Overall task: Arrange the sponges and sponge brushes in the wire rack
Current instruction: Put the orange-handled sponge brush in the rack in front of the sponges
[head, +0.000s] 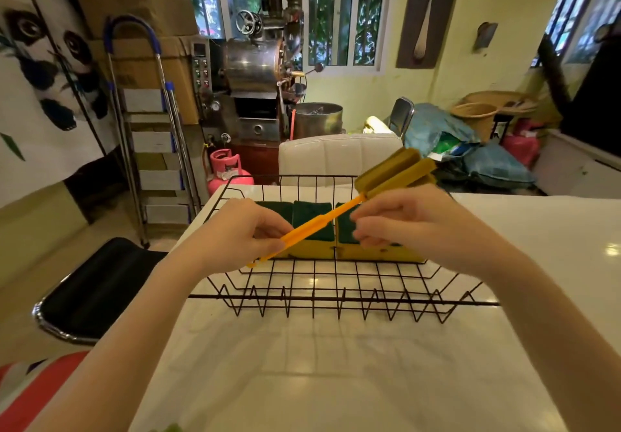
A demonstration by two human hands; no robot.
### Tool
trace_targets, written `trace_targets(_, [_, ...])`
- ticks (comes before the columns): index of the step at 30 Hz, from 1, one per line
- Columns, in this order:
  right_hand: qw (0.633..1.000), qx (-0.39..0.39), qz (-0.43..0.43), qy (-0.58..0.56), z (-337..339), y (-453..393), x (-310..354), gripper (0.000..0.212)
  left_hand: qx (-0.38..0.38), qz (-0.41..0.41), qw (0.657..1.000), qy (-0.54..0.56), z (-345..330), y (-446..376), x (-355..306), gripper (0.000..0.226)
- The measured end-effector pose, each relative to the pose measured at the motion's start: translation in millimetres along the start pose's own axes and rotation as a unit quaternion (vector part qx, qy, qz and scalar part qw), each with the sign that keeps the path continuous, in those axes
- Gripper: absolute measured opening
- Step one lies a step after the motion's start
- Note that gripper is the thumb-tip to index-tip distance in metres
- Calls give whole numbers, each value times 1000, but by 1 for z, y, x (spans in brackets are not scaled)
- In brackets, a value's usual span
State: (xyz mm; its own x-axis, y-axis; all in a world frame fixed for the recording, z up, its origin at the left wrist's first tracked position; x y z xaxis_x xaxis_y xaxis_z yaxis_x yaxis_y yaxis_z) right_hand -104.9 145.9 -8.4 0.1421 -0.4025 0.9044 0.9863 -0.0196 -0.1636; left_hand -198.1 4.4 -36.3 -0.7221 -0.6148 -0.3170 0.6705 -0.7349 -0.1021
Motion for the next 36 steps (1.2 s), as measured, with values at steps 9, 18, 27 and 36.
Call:
trace_targets(9, [966,66,-48,246,31,-3,-37,56,52,1,997,-66,-20,-6,12,27])
trace_targets(18, [965,81,-112,223,32,-11,-70,37,3,-15,999,-33,-21,-9,16,31])
trace_targets(27, [956,55,-97,271,37,-18,-83,16,158,-25,977,-140,-57,-9,19,29])
trace_targets(36, [954,50,-105,277,32,-19,-84,6,262,-3,951,-161,-75,-2,25,52])
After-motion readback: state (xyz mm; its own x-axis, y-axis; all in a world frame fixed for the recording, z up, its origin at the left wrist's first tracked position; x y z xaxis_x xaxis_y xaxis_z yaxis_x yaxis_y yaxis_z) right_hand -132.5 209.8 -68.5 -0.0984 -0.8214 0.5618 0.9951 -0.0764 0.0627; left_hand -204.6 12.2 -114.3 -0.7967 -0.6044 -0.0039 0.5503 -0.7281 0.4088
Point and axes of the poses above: each hand's wrist, its own y-axis away from the middle knuckle, its own z-axis out of the back of the hand, x = y × z, the point moved 8 cm from there along -y, towards the middle knuckle, and after that the axes turned 15 degrees about -y, right-handed, at the moved point
